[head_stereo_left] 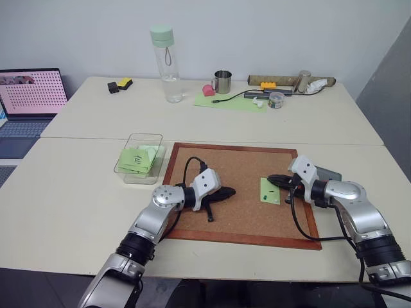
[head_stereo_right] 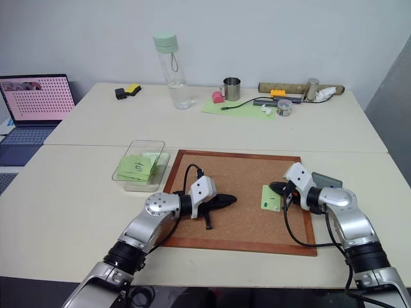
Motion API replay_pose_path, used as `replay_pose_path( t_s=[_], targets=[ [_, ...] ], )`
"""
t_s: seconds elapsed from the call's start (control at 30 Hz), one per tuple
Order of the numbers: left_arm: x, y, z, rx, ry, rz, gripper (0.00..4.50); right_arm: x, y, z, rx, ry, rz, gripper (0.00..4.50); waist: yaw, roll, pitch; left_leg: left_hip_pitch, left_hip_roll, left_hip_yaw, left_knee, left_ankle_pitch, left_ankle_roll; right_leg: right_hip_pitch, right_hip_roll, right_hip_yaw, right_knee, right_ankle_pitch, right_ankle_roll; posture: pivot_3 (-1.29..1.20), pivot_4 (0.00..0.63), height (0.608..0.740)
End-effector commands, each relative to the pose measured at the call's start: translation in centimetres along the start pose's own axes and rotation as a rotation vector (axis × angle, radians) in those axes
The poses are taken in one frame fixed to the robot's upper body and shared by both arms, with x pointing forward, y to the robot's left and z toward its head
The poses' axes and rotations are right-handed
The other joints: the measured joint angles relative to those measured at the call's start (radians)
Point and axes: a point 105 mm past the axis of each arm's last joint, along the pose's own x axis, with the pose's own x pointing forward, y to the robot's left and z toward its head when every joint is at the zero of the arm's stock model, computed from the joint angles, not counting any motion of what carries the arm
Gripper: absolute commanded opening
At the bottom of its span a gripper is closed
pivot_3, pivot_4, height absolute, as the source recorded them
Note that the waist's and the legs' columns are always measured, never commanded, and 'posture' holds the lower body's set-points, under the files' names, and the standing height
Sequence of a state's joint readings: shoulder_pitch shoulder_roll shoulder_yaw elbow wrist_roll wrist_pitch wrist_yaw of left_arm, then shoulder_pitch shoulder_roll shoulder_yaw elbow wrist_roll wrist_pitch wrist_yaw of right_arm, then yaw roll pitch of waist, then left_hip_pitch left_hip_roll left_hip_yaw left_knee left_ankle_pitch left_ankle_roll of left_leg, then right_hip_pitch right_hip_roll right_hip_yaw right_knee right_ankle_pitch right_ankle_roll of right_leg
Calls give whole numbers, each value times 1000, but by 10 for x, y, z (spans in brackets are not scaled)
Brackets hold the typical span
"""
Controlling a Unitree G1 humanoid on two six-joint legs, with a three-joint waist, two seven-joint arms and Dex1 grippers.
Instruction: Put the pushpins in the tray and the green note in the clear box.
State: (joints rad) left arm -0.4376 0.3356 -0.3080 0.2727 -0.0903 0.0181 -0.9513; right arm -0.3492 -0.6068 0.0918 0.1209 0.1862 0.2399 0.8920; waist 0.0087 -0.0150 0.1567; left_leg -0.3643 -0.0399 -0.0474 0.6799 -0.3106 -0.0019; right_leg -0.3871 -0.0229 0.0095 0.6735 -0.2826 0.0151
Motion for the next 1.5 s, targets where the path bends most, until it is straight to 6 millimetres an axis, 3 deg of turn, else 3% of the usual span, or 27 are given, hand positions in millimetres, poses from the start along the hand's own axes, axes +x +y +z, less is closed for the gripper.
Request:
replay_pose_path(
  t_s=[0.03,0.5,0.93,1.1,1.27,1.37,1.5],
  targets=[
    [-1,-8,-23,-34,77,-14,0,-6,-1,29,-9,-108,-7,57,0,0,0,0,0,0,0,0,0,0,0,0,0,0,0,0,150,740],
    [2,-15,-27,-34,88,-33,0,-20,-1,43,28,-153,-49,57,-3,1,0,0,0,0,0,0,0,0,0,0,0,0,0,0,150,740],
    [4,-18,-28,-32,89,-41,0,-41,-17,54,63,-174,-128,57,-2,1,-1,0,0,0,0,0,0,0,0,0,0,0,0,0,150,740],
    [3,-17,-27,-30,86,-35,0,-76,-45,29,58,-45,-286,57,1,1,-1,0,0,0,0,0,1,1,0,0,-1,0,0,0,150,740],
    [1,-17,-27,-25,88,-34,0,-105,-58,-2,76,84,-377,57,-1,2,-1,0,0,0,-1,0,1,1,0,0,-1,0,0,0,150,740],
    [0,-16,-27,-21,92,-36,0,-112,-64,-19,86,145,-416,57,-1,4,-2,0,0,1,-1,0,1,1,0,1,-1,0,0,0,150,740],
    [1,-16,-26,-18,93,-38,0,-108,-65,-29,96,162,-422,689,-2,5,-3,1,0,1,-1,0,1,1,0,1,-1,0,0,0,150,740]
  ],
)
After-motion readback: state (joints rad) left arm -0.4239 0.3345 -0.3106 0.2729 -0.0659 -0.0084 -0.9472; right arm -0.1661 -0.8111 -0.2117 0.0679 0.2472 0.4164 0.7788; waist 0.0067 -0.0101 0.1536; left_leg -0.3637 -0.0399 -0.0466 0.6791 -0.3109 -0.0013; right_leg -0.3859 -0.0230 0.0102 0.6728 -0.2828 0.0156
